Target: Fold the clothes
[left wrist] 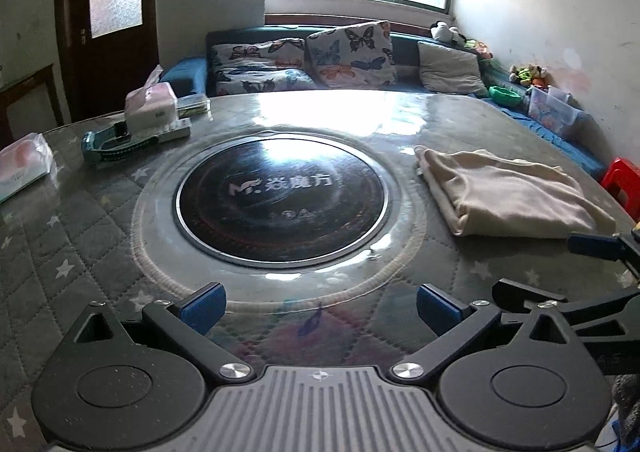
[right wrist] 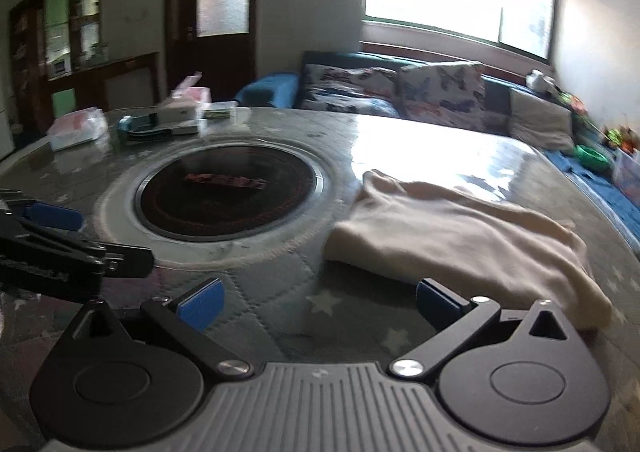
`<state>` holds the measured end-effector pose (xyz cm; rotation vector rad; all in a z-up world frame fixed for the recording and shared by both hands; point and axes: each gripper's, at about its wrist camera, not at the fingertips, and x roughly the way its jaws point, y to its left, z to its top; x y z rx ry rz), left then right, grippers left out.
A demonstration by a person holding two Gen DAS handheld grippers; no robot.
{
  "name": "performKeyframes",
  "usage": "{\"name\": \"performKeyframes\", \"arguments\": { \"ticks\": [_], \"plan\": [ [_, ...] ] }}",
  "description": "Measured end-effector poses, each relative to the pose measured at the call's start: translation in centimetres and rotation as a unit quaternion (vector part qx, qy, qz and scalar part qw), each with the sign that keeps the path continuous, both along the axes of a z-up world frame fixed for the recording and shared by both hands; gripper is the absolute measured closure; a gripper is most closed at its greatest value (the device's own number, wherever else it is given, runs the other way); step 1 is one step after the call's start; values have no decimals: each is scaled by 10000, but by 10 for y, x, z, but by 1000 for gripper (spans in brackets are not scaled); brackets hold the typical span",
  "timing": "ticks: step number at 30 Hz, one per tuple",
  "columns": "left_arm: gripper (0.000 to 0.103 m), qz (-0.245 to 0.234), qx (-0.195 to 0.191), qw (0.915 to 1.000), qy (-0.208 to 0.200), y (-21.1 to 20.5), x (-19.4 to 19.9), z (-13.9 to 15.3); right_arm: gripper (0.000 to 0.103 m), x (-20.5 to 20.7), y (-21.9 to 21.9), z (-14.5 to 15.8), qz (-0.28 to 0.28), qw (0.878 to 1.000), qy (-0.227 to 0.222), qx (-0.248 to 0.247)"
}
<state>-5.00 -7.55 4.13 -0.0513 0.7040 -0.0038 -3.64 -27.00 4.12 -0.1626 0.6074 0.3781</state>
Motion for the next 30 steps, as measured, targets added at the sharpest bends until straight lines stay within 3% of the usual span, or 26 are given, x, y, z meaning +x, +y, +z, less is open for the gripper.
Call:
{"name": "performKeyframes", "arguments": {
  "ticks": [14, 30],
  "plan": [
    [0, -288, 119, 9995, 47, -25, -1, -2, 0, -5, -24, -7, -700, 9975, 86, -53],
    [0, -444, 178, 9988, 122, -41, -5, -6, 0, -12, -36, -10, -930, 9956, 103, 47]
  ]
}}
